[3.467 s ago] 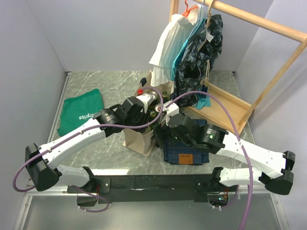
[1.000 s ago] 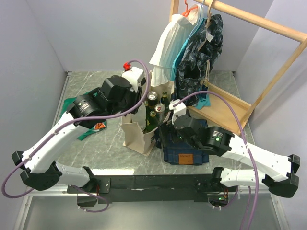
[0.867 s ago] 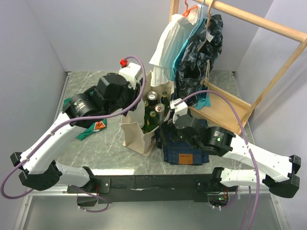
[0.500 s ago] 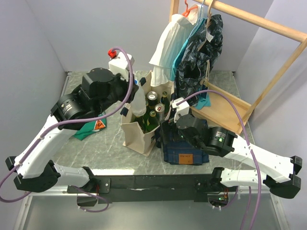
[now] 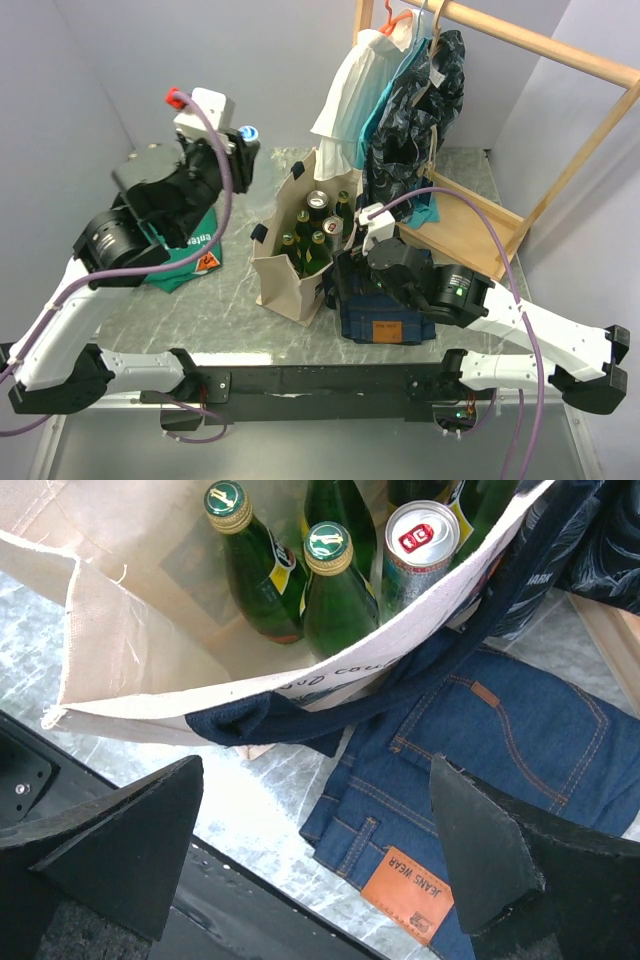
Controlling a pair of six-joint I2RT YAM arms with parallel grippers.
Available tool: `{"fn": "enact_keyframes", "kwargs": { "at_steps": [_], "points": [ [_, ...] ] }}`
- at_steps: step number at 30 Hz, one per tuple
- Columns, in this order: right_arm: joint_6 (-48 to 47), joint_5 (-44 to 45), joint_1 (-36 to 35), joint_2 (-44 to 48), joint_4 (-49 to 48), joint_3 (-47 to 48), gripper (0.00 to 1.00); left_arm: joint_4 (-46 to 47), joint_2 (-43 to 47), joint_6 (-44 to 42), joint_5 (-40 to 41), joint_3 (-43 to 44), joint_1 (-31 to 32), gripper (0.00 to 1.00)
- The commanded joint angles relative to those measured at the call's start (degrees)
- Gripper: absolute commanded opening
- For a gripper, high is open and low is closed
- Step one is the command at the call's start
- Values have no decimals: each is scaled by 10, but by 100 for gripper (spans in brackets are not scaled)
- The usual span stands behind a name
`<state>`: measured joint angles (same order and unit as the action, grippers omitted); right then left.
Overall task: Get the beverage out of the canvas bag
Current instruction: Take out the drink from the canvas bag, then place the drink at the center of the board.
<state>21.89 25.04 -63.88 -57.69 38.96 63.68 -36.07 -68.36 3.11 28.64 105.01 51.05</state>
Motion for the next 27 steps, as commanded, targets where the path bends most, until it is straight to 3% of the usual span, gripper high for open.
{"fn": "enact_keyframes", "kwargs": {
  "at_steps": [1, 10, 18, 27],
  "points": [
    [9, 11, -4, -1, -21, 17, 100, 185, 31, -64, 62, 18, 1, 1],
    [8, 3, -4, 9, -27, 18, 100, 247, 36, -117, 111, -33, -27, 1],
    [9, -7, -4, 11, -33, 21, 100, 217, 23, -16, -50, -72, -227, 1],
    [6, -3, -4, 7, -24, 29, 100, 268, -27, 52, -190, -133, -362, 1]
  ]
}}
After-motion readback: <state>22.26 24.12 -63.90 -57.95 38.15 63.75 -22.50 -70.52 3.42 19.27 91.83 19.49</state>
